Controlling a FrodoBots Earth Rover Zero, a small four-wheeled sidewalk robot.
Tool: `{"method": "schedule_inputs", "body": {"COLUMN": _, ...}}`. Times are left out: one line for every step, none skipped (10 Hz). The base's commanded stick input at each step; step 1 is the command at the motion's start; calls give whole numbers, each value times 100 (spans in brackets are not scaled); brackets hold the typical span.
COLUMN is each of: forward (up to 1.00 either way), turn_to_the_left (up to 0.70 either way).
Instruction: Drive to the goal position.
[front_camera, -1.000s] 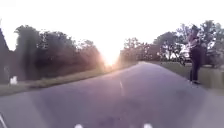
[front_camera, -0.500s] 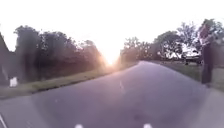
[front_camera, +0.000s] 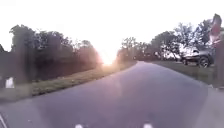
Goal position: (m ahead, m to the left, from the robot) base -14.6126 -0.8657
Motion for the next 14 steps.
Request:
{"method": "schedule_inputs", "body": {"forward": 100, "turn_to_the_left": -40}}
{"method": "schedule_inputs", "body": {"forward": 100, "turn_to_the_left": -40}}
{"method": "schedule_inputs", "body": {"forward": 100, "turn_to_the_left": -40}}
{"method": "schedule_inputs", "body": {"forward": 100, "turn_to_the_left": -40}}
{"method": "schedule_inputs", "body": {"forward": 100, "turn_to_the_left": -40}}
{"method": "schedule_inputs", "body": {"forward": 86, "turn_to_the_left": -15}}
{"method": "schedule_inputs", "body": {"forward": 12, "turn_to_the_left": 0}}
{"method": "schedule_inputs", "body": {"forward": 0, "turn_to_the_left": 0}}
{"method": "schedule_inputs", "body": {"forward": 0, "turn_to_the_left": 0}}
{"method": "schedule_inputs", "body": {"forward": 0, "turn_to_the_left": 0}}
{"method": "schedule_inputs", "body": {"forward": 0, "turn_to_the_left": 0}}
{"method": "schedule_inputs", "body": {"forward": 0, "turn_to_the_left": 0}}
{"method": "schedule_inputs", "body": {"forward": 0, "turn_to_the_left": 0}}
{"method": "schedule_inputs", "body": {"forward": 0, "turn_to_the_left": 0}}
